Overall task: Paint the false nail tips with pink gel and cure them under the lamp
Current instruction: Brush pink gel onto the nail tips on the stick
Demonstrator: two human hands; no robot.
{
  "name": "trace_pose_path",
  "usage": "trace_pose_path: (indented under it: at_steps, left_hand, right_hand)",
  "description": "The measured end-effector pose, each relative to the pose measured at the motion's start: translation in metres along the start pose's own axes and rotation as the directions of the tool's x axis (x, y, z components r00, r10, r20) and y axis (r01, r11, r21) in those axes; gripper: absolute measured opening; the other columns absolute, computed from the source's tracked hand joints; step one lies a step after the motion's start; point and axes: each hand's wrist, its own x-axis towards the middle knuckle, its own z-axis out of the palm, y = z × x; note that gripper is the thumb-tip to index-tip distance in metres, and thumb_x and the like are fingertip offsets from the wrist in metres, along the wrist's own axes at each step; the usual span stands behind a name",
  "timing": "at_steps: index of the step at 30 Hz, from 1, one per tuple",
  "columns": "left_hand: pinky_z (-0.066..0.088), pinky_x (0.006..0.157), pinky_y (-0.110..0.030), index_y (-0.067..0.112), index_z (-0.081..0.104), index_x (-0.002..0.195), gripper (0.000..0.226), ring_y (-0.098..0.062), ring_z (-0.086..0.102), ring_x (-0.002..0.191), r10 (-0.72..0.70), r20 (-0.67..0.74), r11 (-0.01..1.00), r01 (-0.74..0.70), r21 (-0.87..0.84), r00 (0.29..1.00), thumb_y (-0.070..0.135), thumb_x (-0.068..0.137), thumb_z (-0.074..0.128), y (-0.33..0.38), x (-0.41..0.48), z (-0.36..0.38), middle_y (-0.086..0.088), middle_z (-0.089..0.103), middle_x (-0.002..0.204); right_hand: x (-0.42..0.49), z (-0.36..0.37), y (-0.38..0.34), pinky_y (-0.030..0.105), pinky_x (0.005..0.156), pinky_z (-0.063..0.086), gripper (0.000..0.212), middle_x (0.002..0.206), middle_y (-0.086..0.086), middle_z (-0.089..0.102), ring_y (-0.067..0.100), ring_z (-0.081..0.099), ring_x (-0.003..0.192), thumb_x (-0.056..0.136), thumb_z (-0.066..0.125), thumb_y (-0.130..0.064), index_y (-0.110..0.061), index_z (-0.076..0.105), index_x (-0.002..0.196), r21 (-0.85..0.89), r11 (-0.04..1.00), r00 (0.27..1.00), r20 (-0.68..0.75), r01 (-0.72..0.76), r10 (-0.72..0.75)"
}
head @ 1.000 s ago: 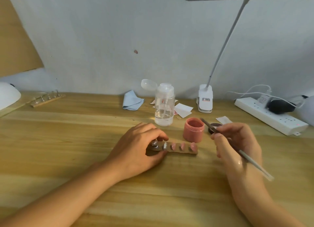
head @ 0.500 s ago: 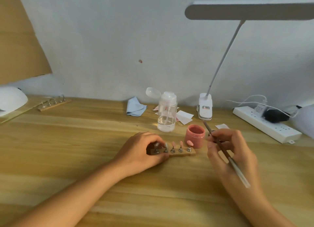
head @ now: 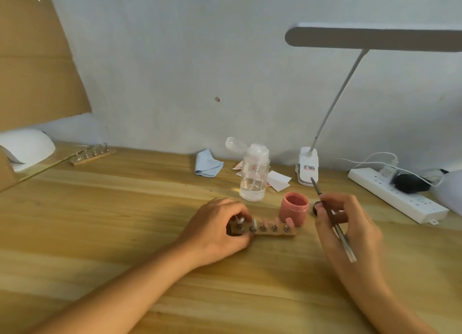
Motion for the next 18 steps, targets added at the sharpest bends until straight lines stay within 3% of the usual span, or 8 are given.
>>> trace_pose_path:
  at_steps: [4, 8, 9, 13, 18]
  left_hand:
    - [0.044, 0.077, -0.021, 0.037, 0.063, 0.087, 0.017, -0.001, 0.054, 0.087, -0.008, -0.011, 1.0, 0.008, -0.029, 1.0, 0.033, 0.077, 0.076, 0.0001, -0.0002, -0.0008, 0.02, 0.06, 0.086]
    - [0.042, 0.071, -0.012, 0.039, 0.065, 0.087, 0.022, 0.005, 0.058, 0.082, -0.097, 0.019, 0.981, 0.099, -0.164, 0.995, 0.029, 0.077, 0.081, -0.0026, 0.0019, 0.0004, 0.025, 0.063, 0.084]
    - [0.042, 0.07, -0.011, 0.04, 0.065, 0.086, 0.022, 0.006, 0.058, 0.08, -0.129, 0.026, 0.969, 0.132, -0.207, 0.991, 0.028, 0.077, 0.082, -0.0032, 0.0022, -0.0002, 0.026, 0.065, 0.083]
    - [0.047, 0.078, -0.02, 0.04, 0.067, 0.089, 0.024, 0.002, 0.06, 0.086, -0.125, 0.006, 0.975, 0.124, -0.187, 0.992, 0.025, 0.077, 0.082, -0.0035, 0.0031, 0.0001, 0.02, 0.067, 0.09]
    - [0.046, 0.082, -0.028, 0.032, 0.069, 0.095, 0.021, -0.005, 0.056, 0.092, 0.039, -0.088, 0.999, -0.04, -0.008, 0.995, 0.028, 0.078, 0.081, -0.0007, 0.0007, 0.0015, 0.018, 0.062, 0.092]
  right_hand:
    - [-0.0003, 0.0008, 0.004, 0.05, 0.076, 0.053, 0.021, 0.084, -0.007, 0.071, 0.015, 0.067, 0.075, 0.08, 0.067, -0.004, -0.017, 0.065, 0.096, 0.103, 0.994, 0.998, -0.045, -0.032, 0.036]
    - [0.0026, -0.0013, 0.0077, 0.017, 0.071, 0.05, 0.027, 0.073, -0.005, 0.068, 0.009, 0.064, 0.071, 0.078, 0.065, 0.012, -0.015, 0.066, 0.082, 0.263, 0.958, 0.985, -0.094, -0.113, 0.142]
    - [0.0029, -0.0013, 0.0064, 0.014, 0.07, 0.049, 0.025, 0.073, -0.003, 0.069, 0.009, 0.064, 0.071, 0.08, 0.065, 0.01, -0.015, 0.065, 0.081, 0.28, 0.953, 0.985, -0.092, -0.118, 0.149]
    - [0.004, -0.0017, 0.0004, 0.018, 0.07, 0.05, 0.013, 0.075, -0.006, 0.07, 0.01, 0.066, 0.074, 0.08, 0.056, -0.008, -0.017, 0.063, 0.084, 0.327, 0.942, 0.993, -0.057, -0.079, 0.103]
    - [0.0032, -0.0023, -0.0013, 0.044, 0.073, 0.054, 0.02, 0.081, -0.005, 0.072, 0.014, 0.069, 0.078, 0.085, 0.064, 0.001, -0.018, 0.06, 0.091, 0.314, 0.948, 0.996, -0.045, -0.059, 0.077]
